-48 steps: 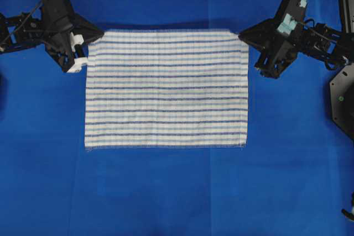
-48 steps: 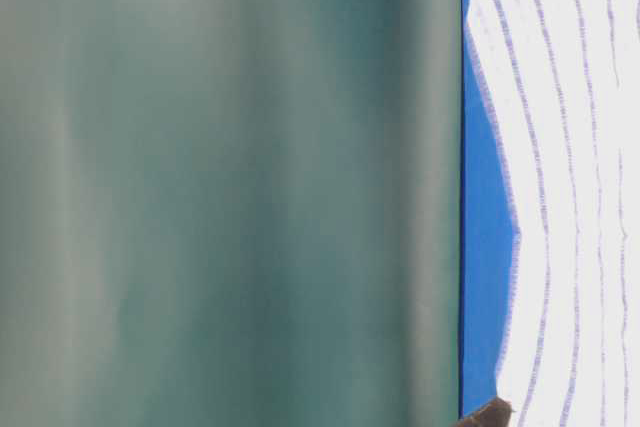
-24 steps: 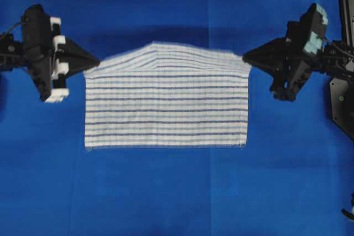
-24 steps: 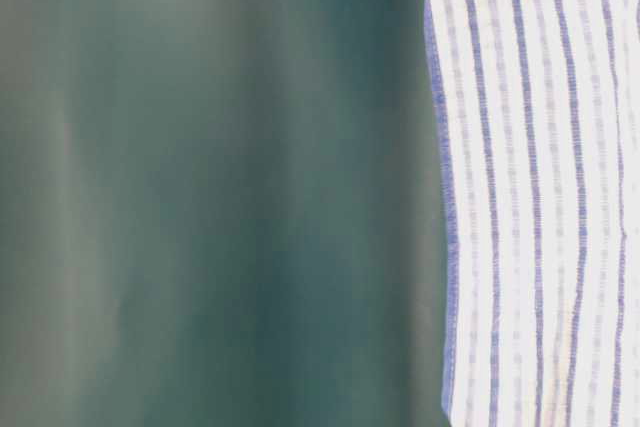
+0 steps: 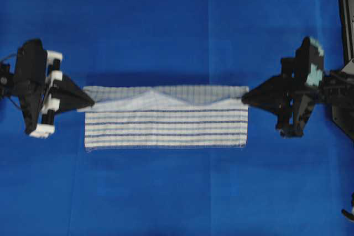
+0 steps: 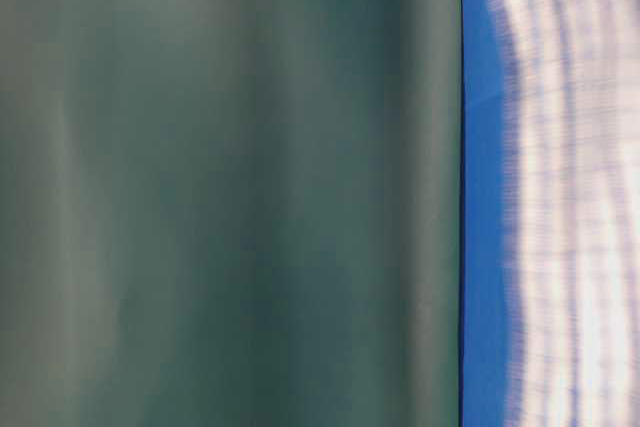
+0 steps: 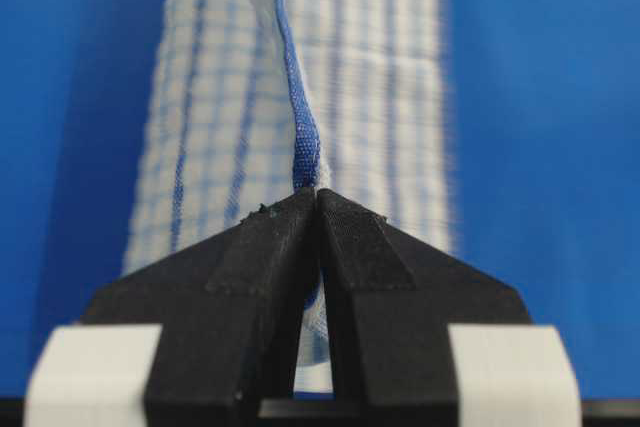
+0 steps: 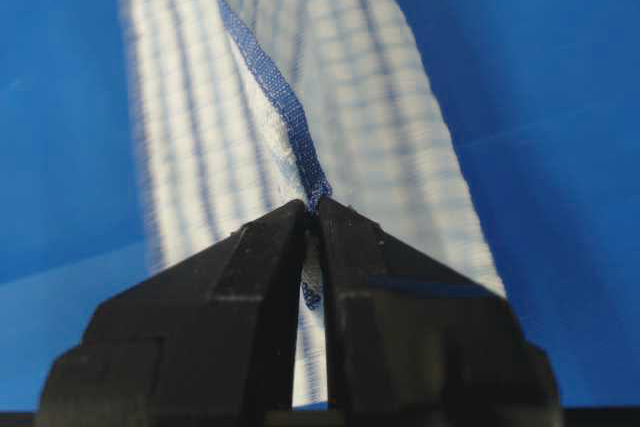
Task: Fold the blue towel.
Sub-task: 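Lift the top corners and fold them down toward the bottom edge, then open both grippers and release the folded edge, then grasp the folded towel's left and right ends with both grippers, then lift the towel and rotate it to lie vertically, lowering it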
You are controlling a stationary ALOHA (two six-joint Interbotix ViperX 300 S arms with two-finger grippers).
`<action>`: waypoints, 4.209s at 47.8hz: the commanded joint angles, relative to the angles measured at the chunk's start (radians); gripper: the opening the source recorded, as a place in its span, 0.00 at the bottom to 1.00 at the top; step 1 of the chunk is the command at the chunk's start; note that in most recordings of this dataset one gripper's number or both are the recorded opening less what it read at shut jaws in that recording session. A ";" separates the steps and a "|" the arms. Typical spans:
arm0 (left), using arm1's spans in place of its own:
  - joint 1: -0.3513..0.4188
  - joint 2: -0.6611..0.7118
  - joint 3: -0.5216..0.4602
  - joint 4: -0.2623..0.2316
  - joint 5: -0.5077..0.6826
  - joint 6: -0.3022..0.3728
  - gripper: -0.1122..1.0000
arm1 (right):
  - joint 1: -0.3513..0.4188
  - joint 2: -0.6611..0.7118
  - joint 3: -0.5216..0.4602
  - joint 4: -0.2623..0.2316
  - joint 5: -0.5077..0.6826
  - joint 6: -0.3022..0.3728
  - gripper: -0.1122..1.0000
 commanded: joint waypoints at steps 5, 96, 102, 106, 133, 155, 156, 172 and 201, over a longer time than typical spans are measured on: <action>-0.071 0.046 -0.028 -0.002 -0.040 -0.025 0.12 | 0.084 0.069 -0.038 0.064 -0.051 -0.003 0.08; 0.176 0.155 -0.084 0.000 0.100 0.106 0.84 | -0.170 0.187 -0.066 0.147 0.041 -0.318 0.90; 0.176 0.225 -0.086 0.000 0.057 0.106 0.84 | -0.172 0.261 -0.086 0.147 0.041 -0.314 0.90; 0.176 0.265 -0.084 0.000 0.046 0.106 0.83 | -0.170 0.299 -0.097 0.147 0.041 -0.313 0.90; 0.184 0.319 -0.081 0.000 0.063 0.089 0.22 | -0.132 0.334 -0.107 0.147 0.060 -0.314 0.28; 0.184 0.285 -0.101 0.000 0.104 0.101 0.12 | -0.129 0.268 -0.106 0.147 0.041 -0.314 0.06; 0.184 0.279 -0.104 -0.002 0.114 0.103 0.12 | -0.129 0.261 -0.106 0.147 0.041 -0.314 0.06; 0.184 0.071 -0.149 0.000 0.322 0.106 0.12 | -0.137 0.060 -0.095 0.147 0.074 -0.322 0.06; 0.153 -0.158 -0.126 -0.002 0.359 0.063 0.12 | -0.213 -0.100 -0.112 0.143 0.152 -0.324 0.06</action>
